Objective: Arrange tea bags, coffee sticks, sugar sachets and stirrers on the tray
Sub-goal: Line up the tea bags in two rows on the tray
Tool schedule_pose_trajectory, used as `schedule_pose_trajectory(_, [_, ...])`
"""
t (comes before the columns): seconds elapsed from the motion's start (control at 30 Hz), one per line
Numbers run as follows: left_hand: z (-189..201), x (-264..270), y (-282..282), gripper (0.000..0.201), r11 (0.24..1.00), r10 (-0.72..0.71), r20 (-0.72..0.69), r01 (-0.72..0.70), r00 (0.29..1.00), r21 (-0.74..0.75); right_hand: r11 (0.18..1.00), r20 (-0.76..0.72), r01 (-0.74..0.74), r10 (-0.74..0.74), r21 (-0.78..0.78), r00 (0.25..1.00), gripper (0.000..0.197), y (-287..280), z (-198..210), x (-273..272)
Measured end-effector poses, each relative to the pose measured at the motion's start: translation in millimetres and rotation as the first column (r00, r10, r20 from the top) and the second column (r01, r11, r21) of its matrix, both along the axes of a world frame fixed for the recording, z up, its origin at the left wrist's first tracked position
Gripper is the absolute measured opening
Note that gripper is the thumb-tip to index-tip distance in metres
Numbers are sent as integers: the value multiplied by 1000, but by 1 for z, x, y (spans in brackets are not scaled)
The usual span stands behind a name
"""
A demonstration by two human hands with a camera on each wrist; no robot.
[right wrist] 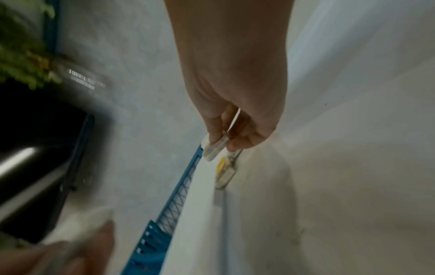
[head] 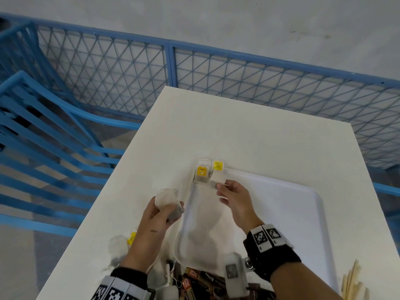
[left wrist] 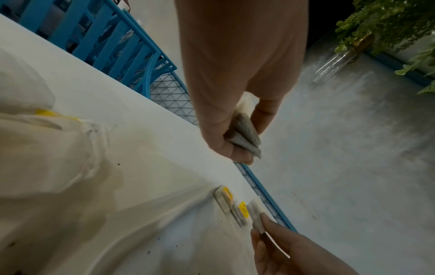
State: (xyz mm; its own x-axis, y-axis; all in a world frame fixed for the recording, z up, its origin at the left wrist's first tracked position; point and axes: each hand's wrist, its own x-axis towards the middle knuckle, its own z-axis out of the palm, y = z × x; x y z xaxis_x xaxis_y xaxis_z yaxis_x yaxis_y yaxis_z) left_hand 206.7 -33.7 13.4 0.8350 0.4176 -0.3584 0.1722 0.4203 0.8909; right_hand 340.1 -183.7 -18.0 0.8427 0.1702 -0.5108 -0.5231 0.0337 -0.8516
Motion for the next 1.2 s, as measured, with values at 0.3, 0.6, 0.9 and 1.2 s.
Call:
schedule_pose_trajectory(0.3, [1,1,-2,43,1000,14,-23,-14,1000,-2,941,121,74,-35,-331,992,31,16,-28,25])
schedule_pose_trajectory(0.6, [0,3,-2,19,998,16,-32,-17,999,-56,901,160,63,8,-430,987,41,21,-29,29])
schedule_pose_trajectory(0.9, [6,5,-4,19,999,5,-37,-7,999,-47,932,196,-273,322,-239,926,20,25,18,-22])
schedule_pose_trajectory(1.2, [16,-3,-8,29,983,-79,-46,85,996,163,861,222,-507,502,-38,836,23,19,41,-65])
